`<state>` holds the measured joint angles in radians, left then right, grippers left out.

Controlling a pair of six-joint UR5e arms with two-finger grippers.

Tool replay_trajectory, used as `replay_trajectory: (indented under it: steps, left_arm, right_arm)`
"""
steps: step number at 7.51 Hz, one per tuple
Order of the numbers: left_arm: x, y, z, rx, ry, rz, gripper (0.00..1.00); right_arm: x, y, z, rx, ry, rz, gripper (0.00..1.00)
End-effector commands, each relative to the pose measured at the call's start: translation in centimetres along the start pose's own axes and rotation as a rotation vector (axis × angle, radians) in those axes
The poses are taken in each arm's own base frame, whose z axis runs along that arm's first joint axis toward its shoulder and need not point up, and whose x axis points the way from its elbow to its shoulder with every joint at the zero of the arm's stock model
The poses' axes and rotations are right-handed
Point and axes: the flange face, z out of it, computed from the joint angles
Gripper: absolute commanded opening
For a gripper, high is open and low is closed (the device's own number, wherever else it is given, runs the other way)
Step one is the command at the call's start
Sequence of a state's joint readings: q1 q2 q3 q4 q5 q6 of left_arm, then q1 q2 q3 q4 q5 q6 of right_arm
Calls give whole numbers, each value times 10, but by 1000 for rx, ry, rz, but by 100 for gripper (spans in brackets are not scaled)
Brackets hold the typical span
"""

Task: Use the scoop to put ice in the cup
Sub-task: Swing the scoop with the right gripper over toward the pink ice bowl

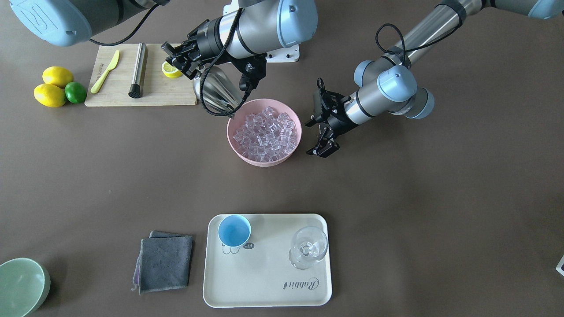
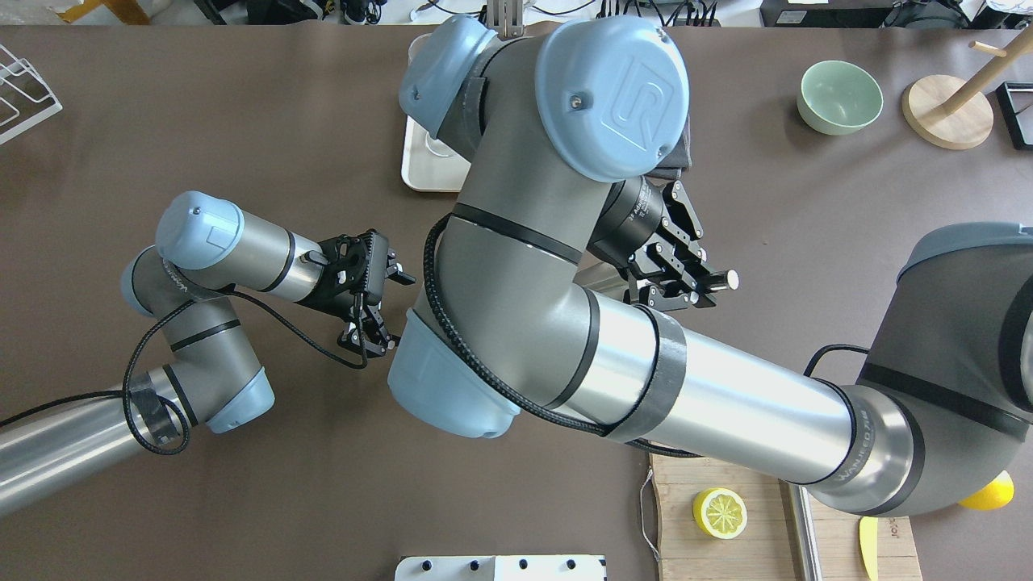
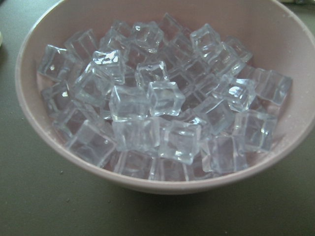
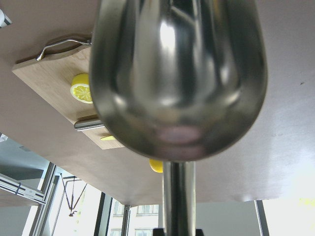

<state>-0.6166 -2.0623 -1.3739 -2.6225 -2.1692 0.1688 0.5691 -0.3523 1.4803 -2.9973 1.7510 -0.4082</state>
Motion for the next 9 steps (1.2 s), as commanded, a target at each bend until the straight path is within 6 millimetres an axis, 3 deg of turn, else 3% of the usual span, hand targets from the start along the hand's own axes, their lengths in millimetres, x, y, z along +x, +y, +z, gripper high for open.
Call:
replay_trajectory:
  steps: [1,3,5,9]
  left_arm:
    - [-1,-1,0,-3,0,-1,98]
    - [0,-1,1,-3,2,-1,98]
    - [3,-1,3,-4,7,-1,98]
    - [3,0,4,-6,8,0,98]
  right_arm:
    - [6,-20,-6,-61,-25,11,0]
    - [-13,-44,-7,-104,-13,-18,0]
    - [-18,-48,-13,-117,-3,-26,0]
    - [-14,-64,-11,-96,46,-42,0]
